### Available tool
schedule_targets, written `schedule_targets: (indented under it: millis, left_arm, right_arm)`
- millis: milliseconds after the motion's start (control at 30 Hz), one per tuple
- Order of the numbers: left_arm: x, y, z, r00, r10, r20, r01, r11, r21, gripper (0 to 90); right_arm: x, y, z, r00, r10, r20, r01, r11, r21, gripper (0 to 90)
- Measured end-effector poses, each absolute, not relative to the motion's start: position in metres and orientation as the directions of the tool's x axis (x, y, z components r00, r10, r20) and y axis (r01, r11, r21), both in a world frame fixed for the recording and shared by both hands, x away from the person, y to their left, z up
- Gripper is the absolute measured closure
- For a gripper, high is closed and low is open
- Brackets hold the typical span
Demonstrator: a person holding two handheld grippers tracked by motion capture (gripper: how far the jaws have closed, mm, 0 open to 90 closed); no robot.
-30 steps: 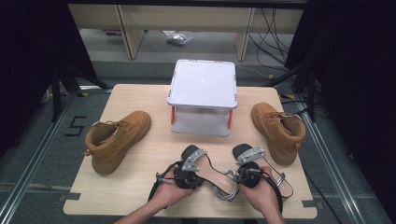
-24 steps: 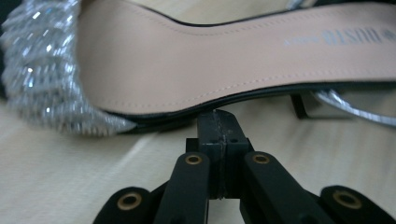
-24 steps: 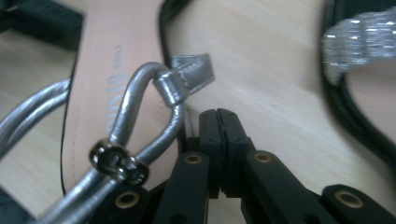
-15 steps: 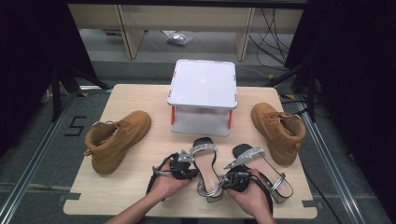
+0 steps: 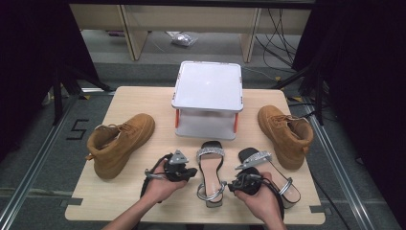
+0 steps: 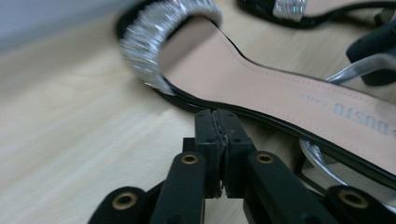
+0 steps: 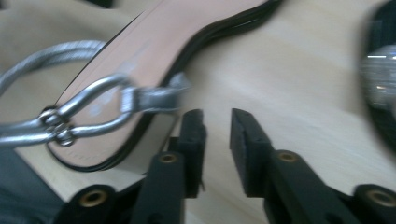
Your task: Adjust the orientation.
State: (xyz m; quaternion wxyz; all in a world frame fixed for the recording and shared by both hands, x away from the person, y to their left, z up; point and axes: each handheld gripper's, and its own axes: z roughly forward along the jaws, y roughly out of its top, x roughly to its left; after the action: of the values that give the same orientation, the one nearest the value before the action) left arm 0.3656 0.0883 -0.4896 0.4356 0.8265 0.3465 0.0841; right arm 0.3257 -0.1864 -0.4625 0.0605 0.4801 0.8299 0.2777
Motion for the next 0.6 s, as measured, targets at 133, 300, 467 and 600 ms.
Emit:
schedule_targets:
  millis: [133, 300, 467, 600]
  left_arm:
    - [0.363, 0.107, -0.480, 0.727, 0.665, -0.168, 0.482, -0.320, 0.816, 83.9]
    - [0.363, 0.128, -0.469, 0.697, 0.699, -0.159, 0.455, -0.261, 0.851, 78.8]
    - [0.367, 0.132, -0.461, 0.689, 0.711, -0.141, 0.426, -0.239, 0.873, 74.6]
    - [0.370, 0.133, -0.454, 0.685, 0.715, -0.140, 0.414, -0.225, 0.882, 74.4]
  right_arm:
    - [0.329, -0.198, -0.452, -0.481, 0.856, 0.191, 0.787, 0.326, 0.523, 64.2]
    - [0.335, -0.203, -0.446, -0.403, 0.882, 0.246, 0.820, 0.228, 0.525, 57.0]
    - [0.335, -0.202, -0.443, -0.397, 0.883, 0.250, 0.817, 0.215, 0.535, 55.5]
    - [0.335, -0.203, -0.441, -0.399, 0.885, 0.242, 0.807, 0.213, 0.550, 54.0]
